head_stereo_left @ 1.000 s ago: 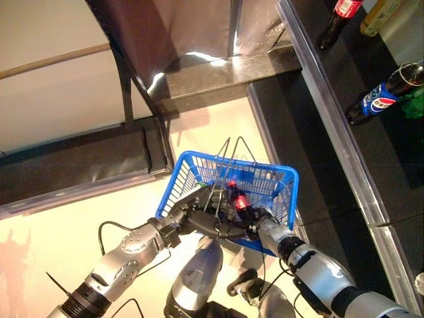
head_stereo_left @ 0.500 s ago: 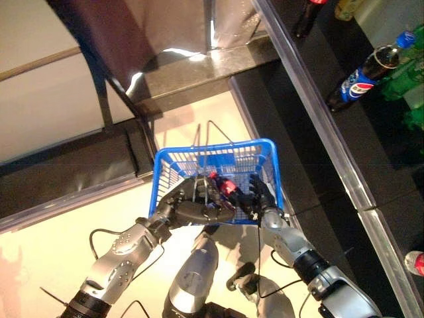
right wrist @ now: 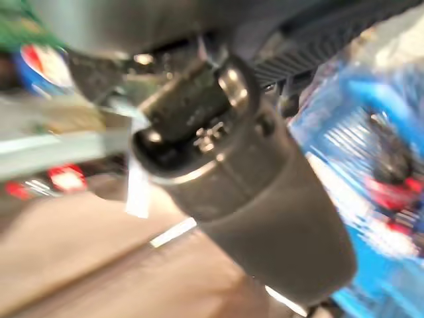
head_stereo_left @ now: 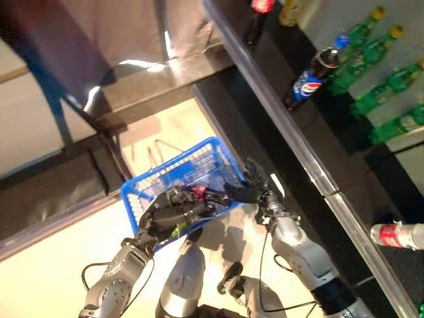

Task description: Pick up the drink and place into the basket.

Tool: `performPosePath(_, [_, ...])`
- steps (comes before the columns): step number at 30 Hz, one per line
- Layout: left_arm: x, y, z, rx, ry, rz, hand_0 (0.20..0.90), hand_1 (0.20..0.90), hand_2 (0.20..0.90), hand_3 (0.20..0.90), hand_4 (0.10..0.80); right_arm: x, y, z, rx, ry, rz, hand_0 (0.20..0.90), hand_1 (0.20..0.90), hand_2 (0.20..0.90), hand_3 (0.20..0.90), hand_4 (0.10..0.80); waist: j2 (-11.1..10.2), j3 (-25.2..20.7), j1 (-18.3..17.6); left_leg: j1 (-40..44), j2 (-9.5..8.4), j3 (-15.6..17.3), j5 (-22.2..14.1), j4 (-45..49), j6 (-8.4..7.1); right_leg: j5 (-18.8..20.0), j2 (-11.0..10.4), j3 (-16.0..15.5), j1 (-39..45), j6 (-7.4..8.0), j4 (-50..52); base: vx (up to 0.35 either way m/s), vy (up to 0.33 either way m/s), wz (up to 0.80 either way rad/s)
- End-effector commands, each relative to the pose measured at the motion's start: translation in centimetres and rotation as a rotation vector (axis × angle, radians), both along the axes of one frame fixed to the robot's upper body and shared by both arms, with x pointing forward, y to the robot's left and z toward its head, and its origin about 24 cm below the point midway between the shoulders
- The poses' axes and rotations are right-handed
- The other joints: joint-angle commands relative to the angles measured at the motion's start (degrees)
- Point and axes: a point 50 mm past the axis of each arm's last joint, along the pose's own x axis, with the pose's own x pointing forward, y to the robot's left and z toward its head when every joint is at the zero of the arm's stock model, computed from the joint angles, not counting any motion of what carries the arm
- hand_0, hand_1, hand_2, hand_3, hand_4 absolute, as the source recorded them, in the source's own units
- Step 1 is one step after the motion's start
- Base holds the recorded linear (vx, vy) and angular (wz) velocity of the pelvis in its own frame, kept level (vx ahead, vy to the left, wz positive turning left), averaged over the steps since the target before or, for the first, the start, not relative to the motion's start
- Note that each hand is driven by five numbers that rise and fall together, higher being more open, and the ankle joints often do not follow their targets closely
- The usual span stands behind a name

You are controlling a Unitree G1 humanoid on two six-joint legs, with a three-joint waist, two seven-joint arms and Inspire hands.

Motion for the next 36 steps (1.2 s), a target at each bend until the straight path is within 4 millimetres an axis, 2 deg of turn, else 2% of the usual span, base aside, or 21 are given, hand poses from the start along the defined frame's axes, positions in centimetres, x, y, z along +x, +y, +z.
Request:
performPosePath(1, [0.8, -0.3, 11.2, -0.150, -0.731, 0.073, 0.300, 0.300, 0.300, 0.200, 0.100, -1.0, -0.8, 2.1, 0.097, -0.139, 0.118, 0.900, 0.900, 0.900, 0.900, 0.800, 3.3, -13.7, -2.3, 5.5, 1.66, 2.0, -1.1, -3.1, 0.46, 5.6, 0.2, 2.4, 1.0, 0.66, -2.5, 0.037, -0.038, -0.18])
performPosePath(3, [0.5, 0.7, 8.7, -0.177, -0.610, 0.162, 0.300, 0.300, 0.300, 0.200, 0.100, -1.8, -0.5, 2.0, 0.187, -0.156, 0.205, 0.900, 0.900, 0.900, 0.900, 0.800, 3.2, -15.4, -3.2, 6.6, 2.16, 3.1, -1.1, -3.9, 0.36, 6.3, 0.4, 3.4, 2.1, 1.01, -4.5, 0.013, -0.056, -0.20])
performPosePath(7, [0.0, 1.7, 5.3, -0.151, -0.447, 0.286, 0.300, 0.300, 0.300, 0.200, 0.100, -2.4, 0.0, 1.2, 0.295, -0.132, 0.301, 0.900, 0.900, 0.900, 0.900, 0.800, 2.9, -18.1, -4.2, 8.6, 2.94, 5.0, -1.1, -5.7, 0.33, 7.7, 0.6, 5.0, 3.5, 1.52, -7.6, -0.009, -0.049, -0.25])
performPosePath(11, [-1.6, 3.5, 1.0, -0.004, -0.238, 0.421, 0.300, 0.300, 0.300, 0.200, 0.100, -3.8, -0.1, -1.4, 0.312, -0.032, 0.383, 0.900, 0.900, 0.900, 0.900, 0.800, 2.8, -21.5, -6.6, 10.7, 4.01, 8.3, -1.1, -7.8, 0.20, 9.3, 0.8, 7.2, 4.1, 1.94, -10.3, -0.018, -0.029, -0.20])
performPosePath(12, [-1.8, 3.7, 0.6, 0.012, -0.212, 0.433, 0.300, 0.300, 0.300, 0.200, 0.100, -4.0, -0.2, -1.7, 0.312, -0.016, 0.384, 0.900, 0.900, 0.900, 0.900, 0.800, 2.8, -21.9, -6.8, 10.9, 4.15, 8.7, -1.1, -8.1, 0.15, 9.4, 0.8, 7.3, 4.2, 1.98, -10.5, -0.032, -0.037, -0.34])
performPosePath(16, [-3.7, 5.3, -3.8, -0.004, 0.000, 0.565, 0.300, 0.300, 0.300, 0.200, 0.100, -5.7, -0.5, -5.4, 0.284, 0.139, 0.382, 0.900, 0.900, 0.900, 0.900, 0.800, 3.2, -24.3, -9.0, 12.7, 5.30, 11.7, -0.6, -10.8, -0.41, 10.6, 0.9, 8.3, 4.5, 2.27, -12.8, -0.032, -0.037, -0.26])
performPosePath(17, [-3.8, 5.3, -4.0, -0.008, 0.012, 0.572, 0.300, 0.300, 0.300, 0.200, 0.100, -5.8, -0.5, -5.6, 0.280, 0.147, 0.382, 0.900, 0.900, 0.900, 0.900, 0.800, 3.2, -24.5, -9.2, 12.8, 5.37, 11.8, -0.5, -11.0, -0.46, 10.7, 1.0, 8.3, 4.5, 2.28, -12.9, -0.042, -0.046, -0.25])
performPosePath(18, [-4.3, 5.5, -5.6, -0.006, 0.088, 0.608, 0.300, 0.300, 0.300, 0.200, 0.100, -6.2, -0.7, -6.8, 0.260, 0.181, 0.372, 0.900, 0.900, 0.900, 0.900, 0.800, 3.4, -25.1, -9.8, 13.2, 5.77, 12.5, -0.3, -11.9, -0.83, 10.9, 0.9, 8.2, 4.6, 2.40, -13.6, -0.026, -0.030, -0.22])
performPosePath(19, [-4.3, 5.5, -5.6, -0.006, 0.088, 0.608, 0.300, 0.300, 0.300, 0.200, 0.100, -6.2, -0.7, -6.8, 0.260, 0.180, 0.372, 0.900, 0.900, 0.900, 0.900, 0.800, 3.4, -25.1, -9.8, 13.2, 5.78, 12.5, -0.3, -11.9, -0.84, 10.9, 0.9, 8.2, 4.6, 2.40, -13.7, -0.068, -0.065, -0.26])
performPosePath(20, [-5.0, 5.3, -7.5, 0.003, 0.179, 0.634, 0.300, 0.300, 0.300, 0.200, 0.100, -6.5, -0.8, -7.8, 0.242, 0.197, 0.369, 0.900, 0.900, 0.900, 0.900, 0.800, 3.6, -25.6, -10.4, 13.6, 6.20, 13.1, 0.2, -13.3, -1.25, 11.2, 1.0, 8.0, 4.9, 2.46, -14.9, -0.061, -0.053, -0.23])
performPosePath(23, [-6.4, 5.0, -10.0, 0.010, 0.313, 0.661, 0.300, 0.300, 0.300, 0.200, 0.100, -6.9, -1.5, -9.8, 0.242, 0.257, 0.316, 0.900, 0.900, 0.900, 0.900, 0.800, 3.9, -26.1, -11.0, 14.0, 6.82, 13.7, 1.1, -15.4, -1.93, 12.1, 1.0, 7.4, 5.3, 2.64, -17.0, -0.074, -0.052, -0.12])
performPosePath(24, [-6.5, 5.0, -10.2, 0.009, 0.318, 0.663, 0.300, 0.300, 0.300, 0.200, 0.100, -7.0, -1.5, -10.0, 0.242, 0.260, 0.313, 0.900, 0.900, 0.900, 0.900, 0.800, 3.9, -26.1, -11.1, 14.0, 6.85, 13.7, 1.2, -15.6, -1.96, 12.2, 1.0, 7.3, 5.3, 2.65, -17.1, -0.094, -0.042, -0.06])
performPosePath(25, [-7.4, 4.7, -11.6, 0.007, 0.395, 0.681, 0.300, 0.300, 0.300, 0.200, 0.100, -7.5, -1.8, -11.6, 0.268, 0.317, 0.281, 0.900, 0.900, 0.900, 0.900, 0.800, 4.1, -26.5, -11.4, 13.9, 7.20, 14.2, 1.8, -16.7, -2.35, 12.9, 1.0, 6.9, 5.5, 2.80, -18.7, -0.057, -0.022, -0.07])
performPosePath(26, [-7.4, 4.7, -11.6, 0.007, 0.395, 0.681, 0.300, 0.300, 0.300, 0.200, 0.100, -7.5, -1.8, -11.6, 0.268, 0.317, 0.281, 0.900, 0.900, 0.900, 0.900, 0.800, 4.1, -26.5, -11.4, 13.9, 7.21, 14.2, 1.8, -16.7, -2.35, 12.9, 1.0, 6.9, 5.5, 2.79, -18.7, -0.134, -0.045, -0.06])
performPosePath(27, [-8.2, 4.2, -13.0, 0.017, 0.487, 0.687, 0.300, 0.300, 0.300, 0.200, 0.100, -8.4, -2.5, -13.7, 0.218, 0.386, 0.241, 0.900, 0.900, 0.900, 0.900, 0.800, 4.4, -26.8, -11.8, 13.2, 7.51, 14.9, 1.9, -17.0, -2.83, 13.7, 0.9, 5.9, 5.7, 2.95, -20.3, -0.111, -0.033, -0.04])
performPosePath(29, [-8.5, 4.0, -13.6, 0.029, 0.546, 0.685, 0.300, 0.300, 0.300, 0.200, 0.100, -8.7, -2.9, -14.6, 0.186, 0.419, 0.212, 0.900, 0.900, 0.900, 0.900, 0.800, 4.4, -26.9, -11.9, 12.7, 7.58, 15.0, 1.9, -17.0, -2.98, 14.0, 0.9, 5.3, 5.8, 3.00, -20.9, -0.121, -0.033, -0.04])
performPosePath(31, [-9.7, 3.7, -14.9, 0.080, 0.660, 0.654, 0.300, 0.300, 0.300, 0.200, 0.100, -9.8, -3.9, -16.6, 0.082, 0.474, 0.171, 0.900, 0.900, 0.900, 0.900, 0.800, 4.5, -27.0, -12.1, 11.8, 7.41, 14.8, 2.0, -17.0, -3.18, 13.9, 0.9, 4.5, 5.7, 2.99, -21.3, -0.108, -0.020, -0.03])
performPosePath(35, [-10.8, 3.5, -16.0, 0.125, 0.763, 0.621, 0.300, 0.300, 0.300, 0.200, 0.100, -10.9, -4.6, -18.1, -0.071, 0.529, 0.191, 0.900, 0.900, 0.900, 0.900, 0.800, 4.6, -27.0, -12.2, 11.6, 7.20, 14.6, 2.0, -17.0, -3.04, 13.7, 0.8, 4.5, 5.5, 2.88, -21.2, -0.072, 0.008, -0.01])
performPosePath(36, [-11.5, 3.6, -16.4, 0.158, 0.796, 0.604, 0.300, 0.300, 0.300, 0.200, 0.100, -12.0, -5.1, -19.2, -0.108, 0.597, 0.167, 0.900, 0.900, 0.900, 0.900, 0.800, 4.7, -27.0, -12.4, 11.9, 7.20, 14.9, 1.7, -17.0, -2.86, 13.4, 0.8, 4.8, 5.4, 2.73, -21.1, -0.079, 0.044, -0.01])
